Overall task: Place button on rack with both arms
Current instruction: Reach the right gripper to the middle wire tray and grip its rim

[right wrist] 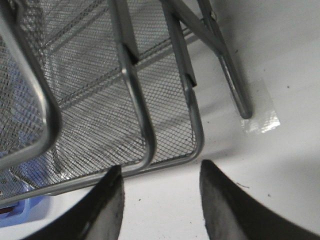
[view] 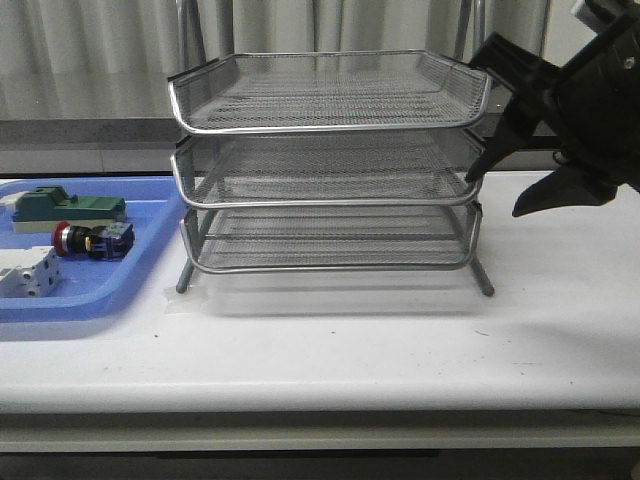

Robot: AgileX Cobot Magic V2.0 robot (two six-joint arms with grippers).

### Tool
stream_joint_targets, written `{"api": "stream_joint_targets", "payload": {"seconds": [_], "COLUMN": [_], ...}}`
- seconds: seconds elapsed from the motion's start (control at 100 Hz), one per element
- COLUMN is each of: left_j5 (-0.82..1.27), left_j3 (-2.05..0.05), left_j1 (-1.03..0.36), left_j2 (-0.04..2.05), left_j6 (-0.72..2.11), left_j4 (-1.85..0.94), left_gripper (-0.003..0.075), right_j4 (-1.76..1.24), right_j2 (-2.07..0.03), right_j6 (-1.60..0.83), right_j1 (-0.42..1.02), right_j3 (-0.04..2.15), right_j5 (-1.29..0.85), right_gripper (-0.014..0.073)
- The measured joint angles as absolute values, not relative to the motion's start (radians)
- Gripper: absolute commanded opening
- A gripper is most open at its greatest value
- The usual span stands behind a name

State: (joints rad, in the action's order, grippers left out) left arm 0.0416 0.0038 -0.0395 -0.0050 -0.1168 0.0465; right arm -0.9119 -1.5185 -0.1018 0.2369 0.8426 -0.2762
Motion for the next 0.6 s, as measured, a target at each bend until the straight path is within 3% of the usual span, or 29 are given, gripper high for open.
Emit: {"api": "stream_joint_targets", "payload": {"seconds": [0.6], "left_j5": [0.042], "left_j3": [0.004], "left_j1": [-0.039], "left_j2": [-0.005], "left_j6": [-0.117], "left_j4": [0.046], "left_gripper": [-0.002], "right_j4": [-0.931], "right_j2": [-1.669], "right_j6": [-0.143], "right_j1": [0.237], "right_j3": [0.97], "right_j5": [-0.329], "right_gripper": [0.0349]}}
